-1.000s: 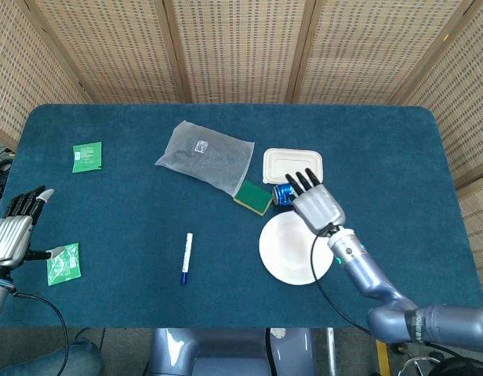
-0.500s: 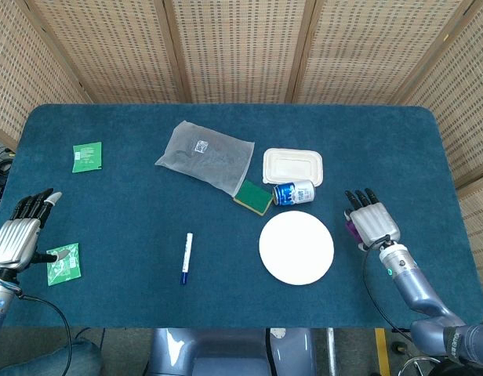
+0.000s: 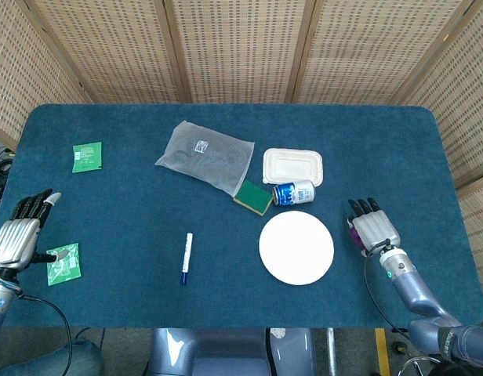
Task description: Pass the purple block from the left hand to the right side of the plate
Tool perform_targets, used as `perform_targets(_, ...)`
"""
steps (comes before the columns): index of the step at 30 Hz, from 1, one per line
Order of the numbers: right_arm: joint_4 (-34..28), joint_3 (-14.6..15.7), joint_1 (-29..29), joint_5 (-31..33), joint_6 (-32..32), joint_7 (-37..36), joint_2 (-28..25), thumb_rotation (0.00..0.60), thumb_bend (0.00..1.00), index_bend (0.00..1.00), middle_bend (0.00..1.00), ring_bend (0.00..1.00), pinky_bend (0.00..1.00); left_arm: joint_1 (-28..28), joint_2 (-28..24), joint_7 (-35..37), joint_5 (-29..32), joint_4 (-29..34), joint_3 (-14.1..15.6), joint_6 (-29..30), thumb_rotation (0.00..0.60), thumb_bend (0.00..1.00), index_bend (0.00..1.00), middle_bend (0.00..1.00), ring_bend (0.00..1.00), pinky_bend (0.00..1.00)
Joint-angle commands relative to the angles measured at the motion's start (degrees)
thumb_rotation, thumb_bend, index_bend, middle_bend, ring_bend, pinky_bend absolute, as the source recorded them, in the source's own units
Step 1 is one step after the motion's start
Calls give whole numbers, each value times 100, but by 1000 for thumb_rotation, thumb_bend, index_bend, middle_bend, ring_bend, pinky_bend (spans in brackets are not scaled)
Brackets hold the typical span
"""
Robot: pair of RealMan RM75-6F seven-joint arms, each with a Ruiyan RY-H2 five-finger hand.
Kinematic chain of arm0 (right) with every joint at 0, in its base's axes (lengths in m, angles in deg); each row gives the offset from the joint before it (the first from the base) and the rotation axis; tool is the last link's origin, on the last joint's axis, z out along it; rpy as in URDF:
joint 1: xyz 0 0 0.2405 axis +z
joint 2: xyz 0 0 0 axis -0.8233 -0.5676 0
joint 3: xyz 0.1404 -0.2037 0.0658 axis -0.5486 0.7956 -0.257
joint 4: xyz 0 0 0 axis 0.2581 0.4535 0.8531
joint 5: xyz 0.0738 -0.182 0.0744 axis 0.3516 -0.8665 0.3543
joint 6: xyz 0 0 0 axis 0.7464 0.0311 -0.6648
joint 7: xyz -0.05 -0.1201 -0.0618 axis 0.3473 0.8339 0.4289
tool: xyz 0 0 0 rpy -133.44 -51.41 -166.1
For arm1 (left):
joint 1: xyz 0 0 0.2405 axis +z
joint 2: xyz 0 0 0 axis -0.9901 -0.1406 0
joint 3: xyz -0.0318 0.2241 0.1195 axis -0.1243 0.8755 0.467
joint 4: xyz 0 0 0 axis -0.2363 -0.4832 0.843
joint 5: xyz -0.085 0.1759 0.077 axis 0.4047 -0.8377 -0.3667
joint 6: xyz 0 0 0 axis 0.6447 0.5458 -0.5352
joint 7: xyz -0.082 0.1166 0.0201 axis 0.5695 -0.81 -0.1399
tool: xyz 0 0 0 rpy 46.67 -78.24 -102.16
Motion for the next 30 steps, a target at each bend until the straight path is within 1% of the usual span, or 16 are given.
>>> perform_targets(1,34,-24,-28,-61,21,-2,46,600,269,614,18,0,0,-1,6,-17,8,5,5,-8,600,54,0,0,0,0)
perform_targets(6,64,-79,-60,-83,73,4,108,600,257,597,16,0,0,0,11,-33,10,12,6,-8,600,55,0,0,0,0)
perform_targets(8,91,-99,-78,-98,78,7,136,600,216,526,10,0,0,2,11,-32,8,12,5,-4,600,54,0,0,0,0)
perform_targets(10,127,-125,-103,-109,69,0,163,600,108,363,1,0,0,2,9,-26,5,12,5,-5,600,53,0,0,0,0)
perform_targets(12,142,-147,-123,-133,84,-40,174,600,27,266,0,0,0,4,7,-23,3,13,5,-3,600,53,0,0,0,0)
perform_targets(13,142,-162,-136,-151,104,-90,171,600,5,238,0,0,0,6,7,-22,0,14,5,1,600,53,0,0,0,0)
perform_targets(17,97,-203,-181,-264,120,-205,120,600,0,205,0,0,0,14,3,-12,-16,19,7,17,600,53,0,0,0,0)
perform_targets(22,-190,-244,-283,-481,-117,-194,-50,600,0,197,0,0,0,23,-7,13,-35,30,8,29,600,54,0,0,0,0)
perform_targets(27,-831,-253,-479,-810,-562,-197,-460,600,0,156,0,0,0,42,-31,53,-93,49,16,69,600,54,0,0,0,0)
perform_targets(29,-1123,-243,-607,-995,-822,-236,-668,600,0,112,0,0,0,55,-38,67,-122,55,21,96,600,53,0,0,0,0)
perform_targets(30,-1254,-238,-689,-1111,-990,-267,-769,600,0,71,0,0,0,69,-39,71,-146,54,24,129,600,53,0,0,0,0)
